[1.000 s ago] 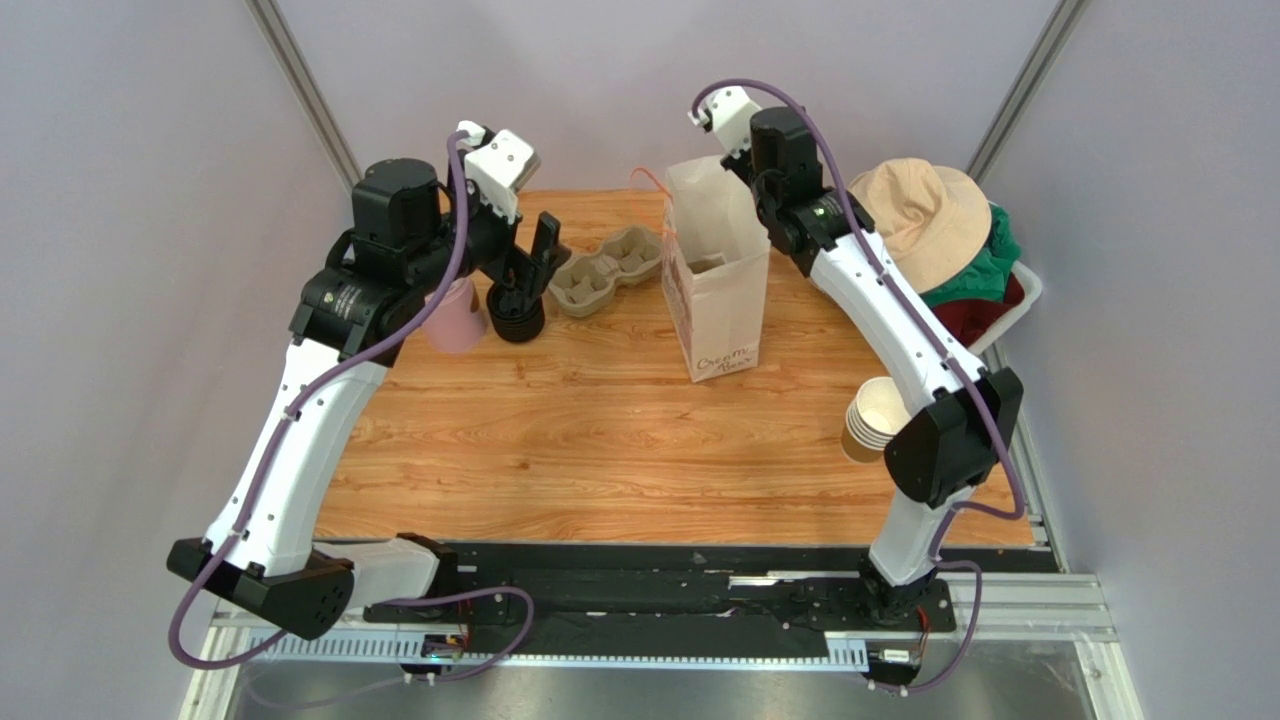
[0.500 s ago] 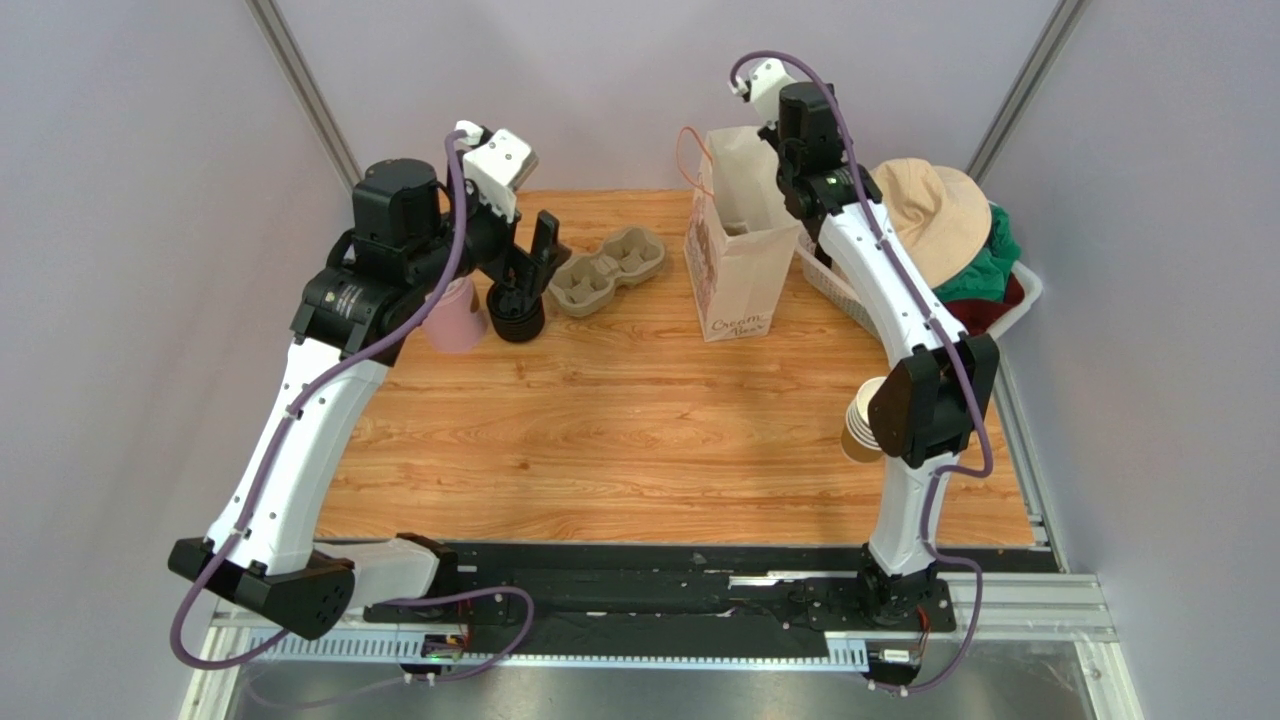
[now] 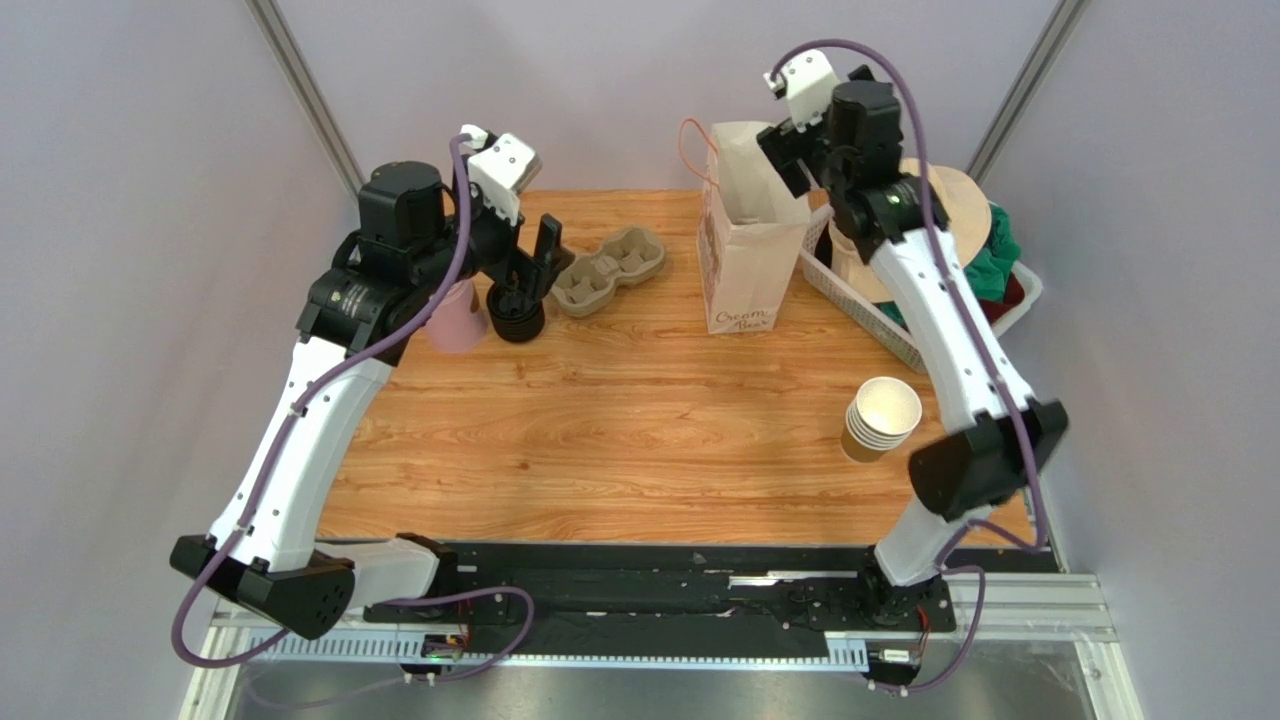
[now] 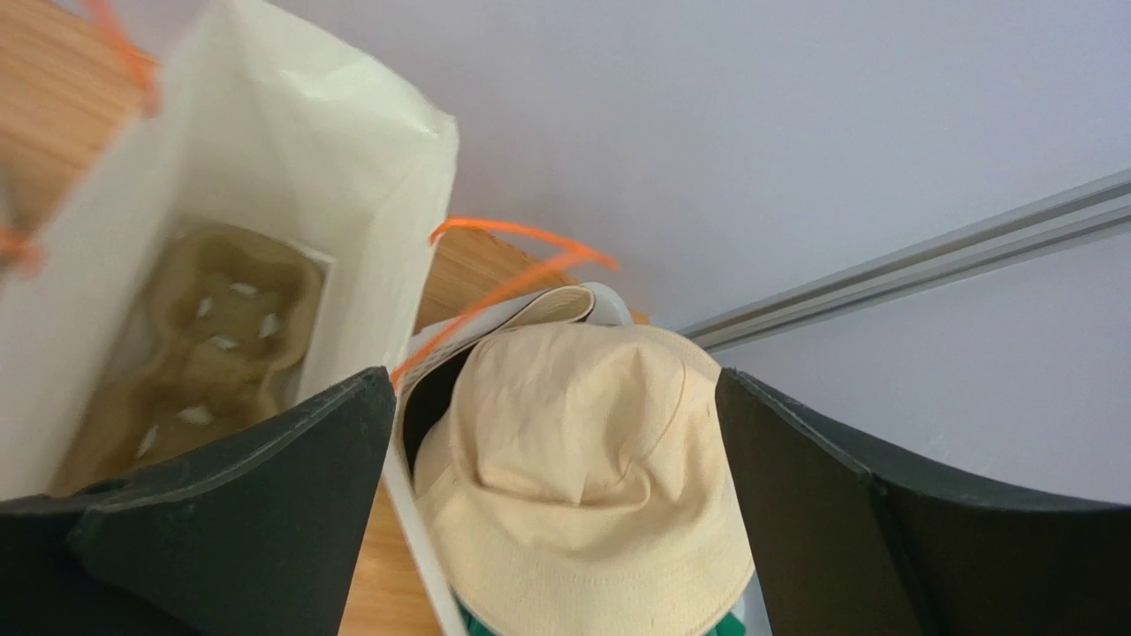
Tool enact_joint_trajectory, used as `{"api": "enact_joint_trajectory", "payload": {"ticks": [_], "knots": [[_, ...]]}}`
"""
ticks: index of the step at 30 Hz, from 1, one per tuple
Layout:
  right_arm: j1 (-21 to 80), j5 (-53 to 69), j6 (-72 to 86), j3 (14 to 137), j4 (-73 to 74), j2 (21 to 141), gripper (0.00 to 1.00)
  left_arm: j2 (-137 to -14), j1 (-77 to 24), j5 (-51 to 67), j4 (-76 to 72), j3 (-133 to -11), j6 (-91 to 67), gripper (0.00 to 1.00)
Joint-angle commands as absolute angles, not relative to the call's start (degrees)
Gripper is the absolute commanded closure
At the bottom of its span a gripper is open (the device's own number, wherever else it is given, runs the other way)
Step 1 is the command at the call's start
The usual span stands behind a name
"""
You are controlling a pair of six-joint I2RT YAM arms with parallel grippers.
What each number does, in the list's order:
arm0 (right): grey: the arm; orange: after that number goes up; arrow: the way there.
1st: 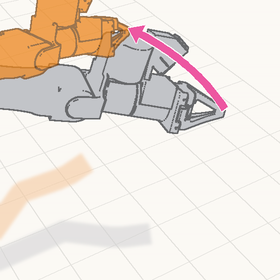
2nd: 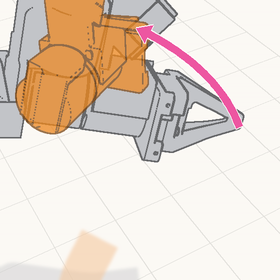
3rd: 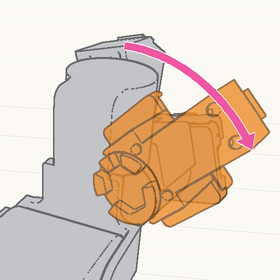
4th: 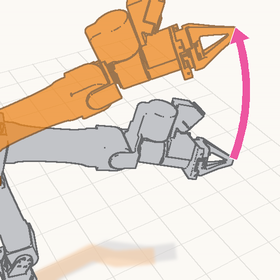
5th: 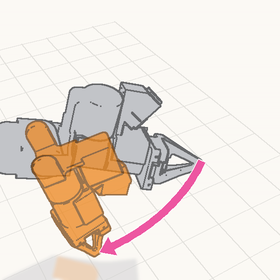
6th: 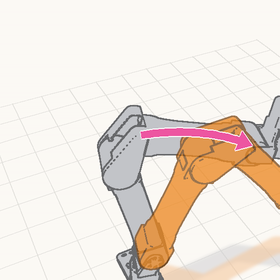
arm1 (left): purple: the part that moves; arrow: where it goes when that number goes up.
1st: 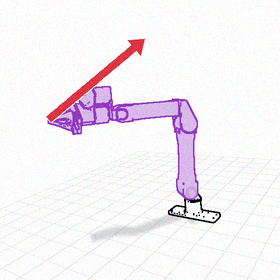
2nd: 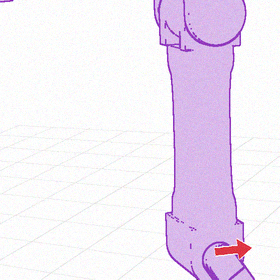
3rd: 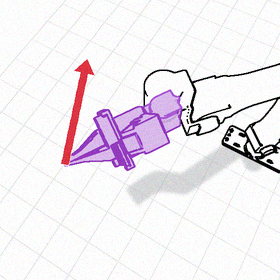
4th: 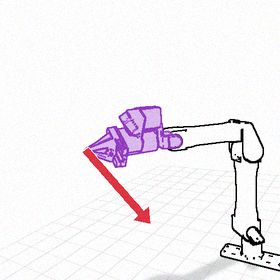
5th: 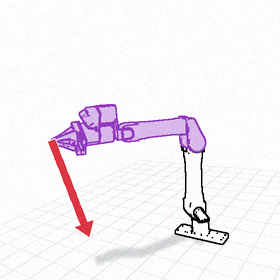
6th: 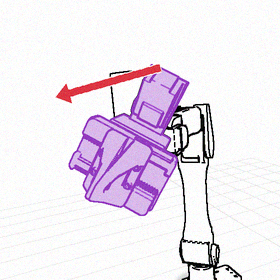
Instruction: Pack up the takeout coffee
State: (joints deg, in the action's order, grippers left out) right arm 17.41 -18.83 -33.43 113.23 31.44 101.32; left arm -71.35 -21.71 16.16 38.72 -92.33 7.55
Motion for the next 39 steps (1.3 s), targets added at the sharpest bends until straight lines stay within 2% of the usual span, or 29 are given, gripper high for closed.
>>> {"api": "enact_joint_trajectory", "payload": {"ticks": [1, 7, 15, 20, 25, 28, 34, 39], "knots": [[19.24, -6.17, -29.88, 104.88, 30.41, 85.01, 0.01, -70.49, -21.53, 17.31, 36.65, -92.11, 6.59, 0.01], [20.65, -1.23, -31.02, 96.16, 40.56, 72.35, 0.01, -69.87, -21.53, 18.89, 37.18, -91.76, 7.29, 0.01], [20.13, -6.84, -34.10, 80.26, 59.73, 54.15, 0.04, -69.52, -21.53, 21.97, 43.14, -93.77, 14.31, 0.01], [16.00, -9.31, -35.42, 69.72, 63.37, 45.89, 0.08, -68.56, -21.53, 20.66, 47.90, -92.82, 18.01, 0.01], [6.72, -6.78, -33.05, 66.97, 64.42, 46.83, 0.13, -65.57, -21.53, 18.64, 49.75, -88.17, 20.56, 0.01], [-3.55, 2.95, -31.03, 69.51, 67.32, 50.96, 0.17, -62.32, -21.53, 17.32, 48.52, -84.92, 21.27, 0.01], [-16.85, 16.24, -31.73, 70.49, 70.40, 58.34, 0.29, -59.24, -21.36, 16.88, 47.29, -81.92, 21.45, 0.01], [-20.04, 19.95, -32.17, 69.44, 70.32, 61.17, 0.33, -59.59, -21.36, 17.40, 46.41, -81.39, 20.57, 0.01]]}}
